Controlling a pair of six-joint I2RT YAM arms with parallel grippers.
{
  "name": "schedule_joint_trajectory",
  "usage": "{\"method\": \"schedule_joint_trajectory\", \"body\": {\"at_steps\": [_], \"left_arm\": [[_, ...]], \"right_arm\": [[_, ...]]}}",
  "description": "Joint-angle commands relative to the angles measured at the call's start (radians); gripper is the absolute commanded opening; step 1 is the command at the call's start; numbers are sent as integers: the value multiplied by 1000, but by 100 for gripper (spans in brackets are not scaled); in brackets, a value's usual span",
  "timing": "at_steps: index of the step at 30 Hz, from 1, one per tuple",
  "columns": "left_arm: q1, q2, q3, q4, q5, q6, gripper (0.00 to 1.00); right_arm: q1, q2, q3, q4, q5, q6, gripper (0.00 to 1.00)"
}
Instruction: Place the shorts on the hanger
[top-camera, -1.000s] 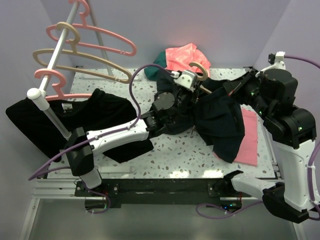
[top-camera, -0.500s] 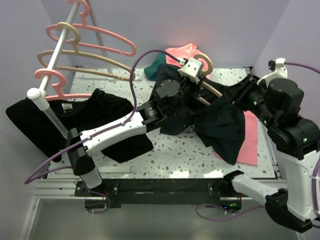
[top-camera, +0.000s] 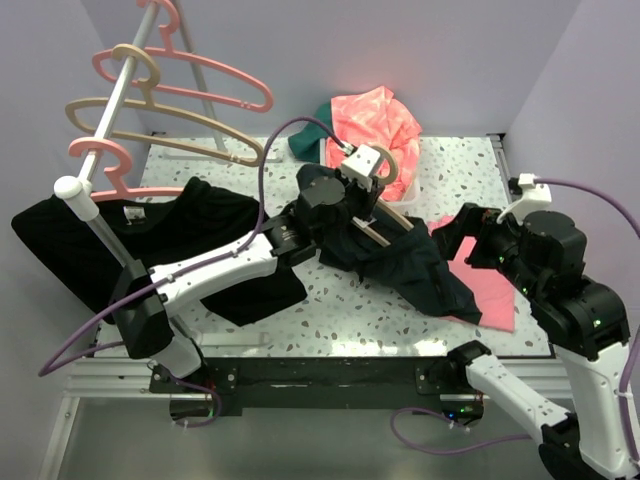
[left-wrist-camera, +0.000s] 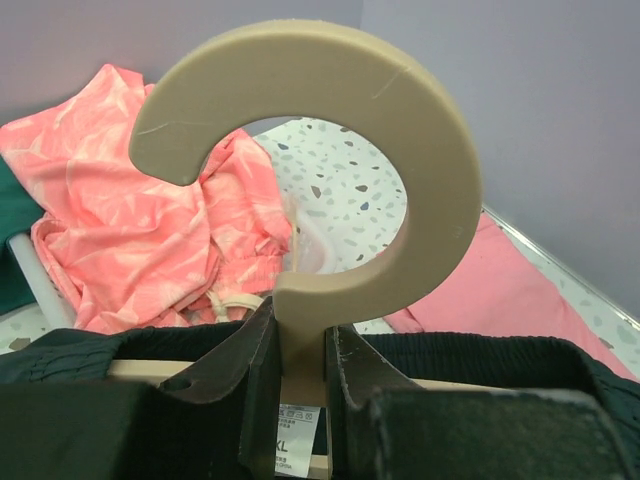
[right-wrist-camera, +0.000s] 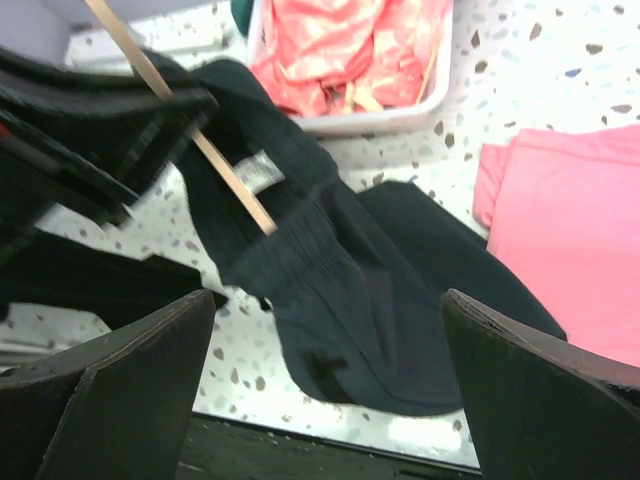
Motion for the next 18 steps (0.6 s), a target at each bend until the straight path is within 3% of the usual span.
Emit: {"method": "schedule_joint_trajectory", "body": {"at_steps": [1, 8, 13, 18], "left_arm": [[36, -83, 11, 99, 68, -55, 0], [79, -57, 41, 69, 100, -55, 0], [87, -18, 95, 28, 106, -23, 0], [90, -9, 98, 36, 137, -8, 0]], "right_arm": [[0, -23, -110, 1, -78, -75, 99], [0, -181, -273, 44, 107, 130, 99], [0, -357, -390, 75, 94, 173, 99], [-1, -376, -408, 81, 25, 144, 99]]}}
